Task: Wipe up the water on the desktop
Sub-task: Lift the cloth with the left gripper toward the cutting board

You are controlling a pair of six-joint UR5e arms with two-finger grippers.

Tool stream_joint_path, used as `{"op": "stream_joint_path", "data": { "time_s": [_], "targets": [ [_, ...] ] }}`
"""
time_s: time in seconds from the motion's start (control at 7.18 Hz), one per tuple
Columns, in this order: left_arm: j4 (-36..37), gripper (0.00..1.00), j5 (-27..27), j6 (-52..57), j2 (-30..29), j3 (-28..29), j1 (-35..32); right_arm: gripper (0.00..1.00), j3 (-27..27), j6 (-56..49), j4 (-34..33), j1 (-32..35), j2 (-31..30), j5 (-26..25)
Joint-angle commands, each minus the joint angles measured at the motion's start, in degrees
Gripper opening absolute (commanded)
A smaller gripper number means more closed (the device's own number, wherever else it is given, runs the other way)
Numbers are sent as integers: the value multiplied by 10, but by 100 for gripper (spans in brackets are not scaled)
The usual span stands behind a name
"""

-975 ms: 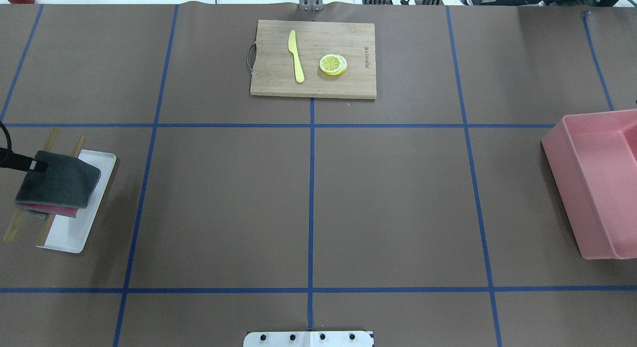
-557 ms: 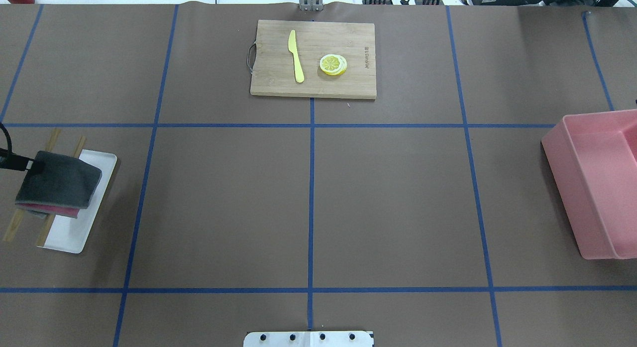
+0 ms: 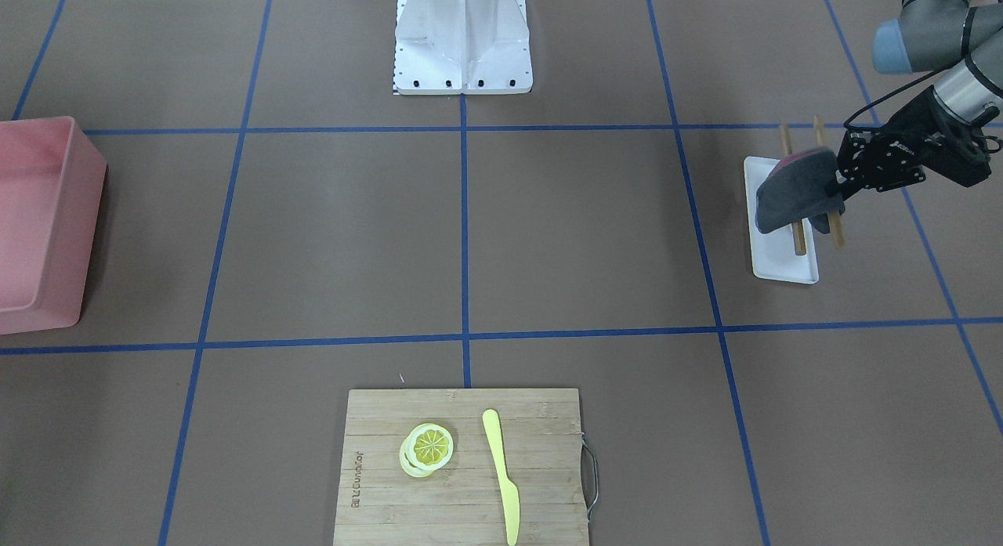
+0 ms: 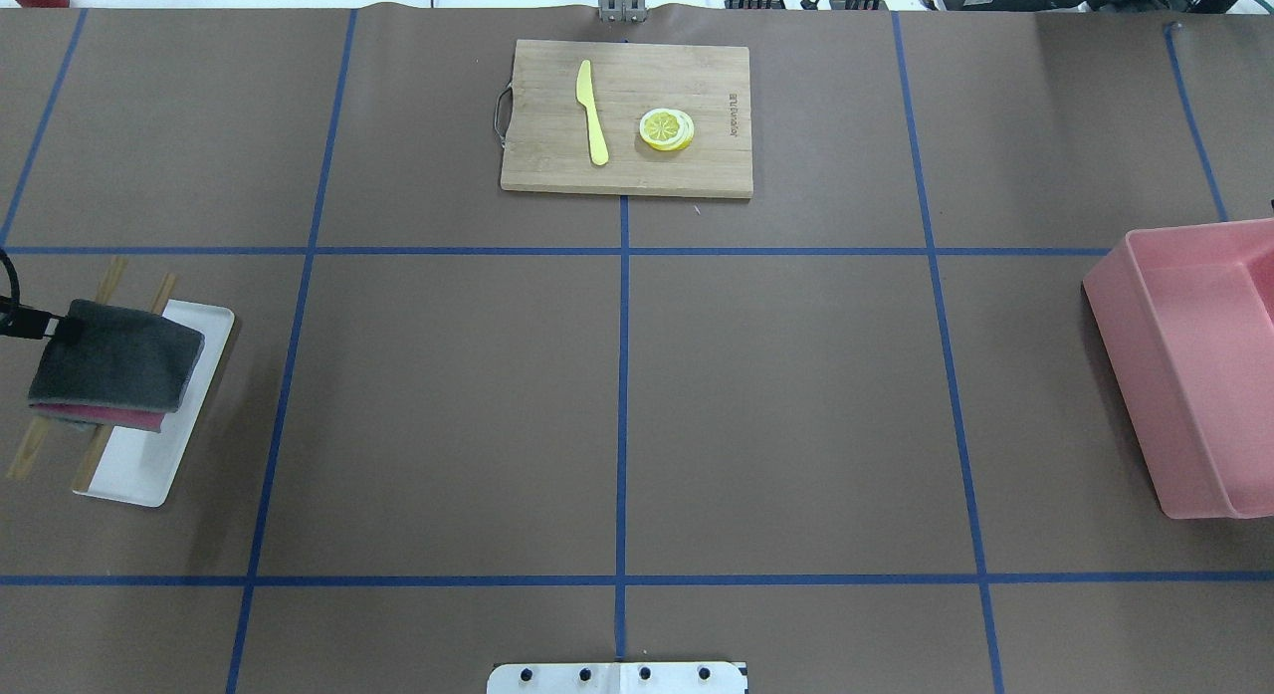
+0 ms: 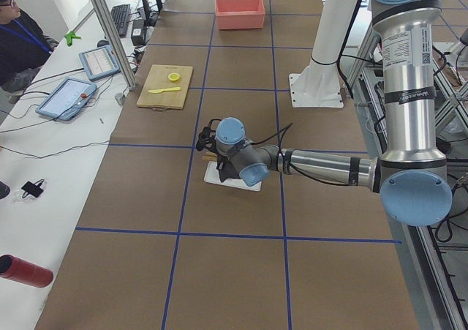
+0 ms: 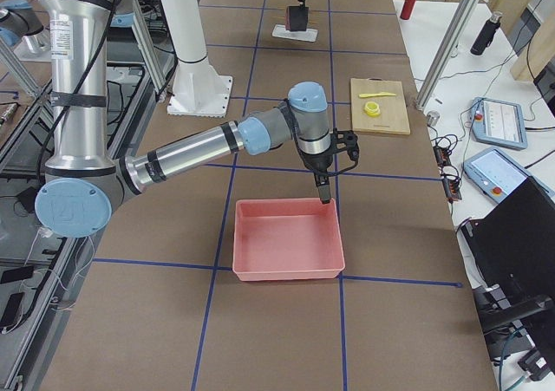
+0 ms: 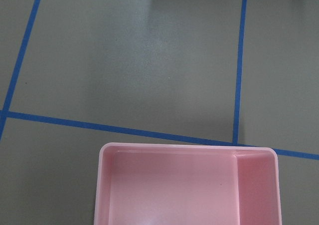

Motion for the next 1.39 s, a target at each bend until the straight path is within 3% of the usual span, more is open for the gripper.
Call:
{"op": "stream_joint_path", "data": {
  "time_s": [0.0, 0.42, 0.84, 1.25],
  "targets": [
    [0, 0, -1, 2, 1, -4, -7, 100, 0, 1, 0, 0, 0, 0],
    [10, 0, -19, -80, -31, -6, -90, 100, 2, 2, 28, -2, 3, 0],
    [10, 0, -12, -259, -122, 1, -89, 100, 2, 3, 51, -29, 36, 0],
    [10, 0, 57, -438, -193, -4, -40, 100, 0, 1, 144, -102, 82, -8]
  ]
}}
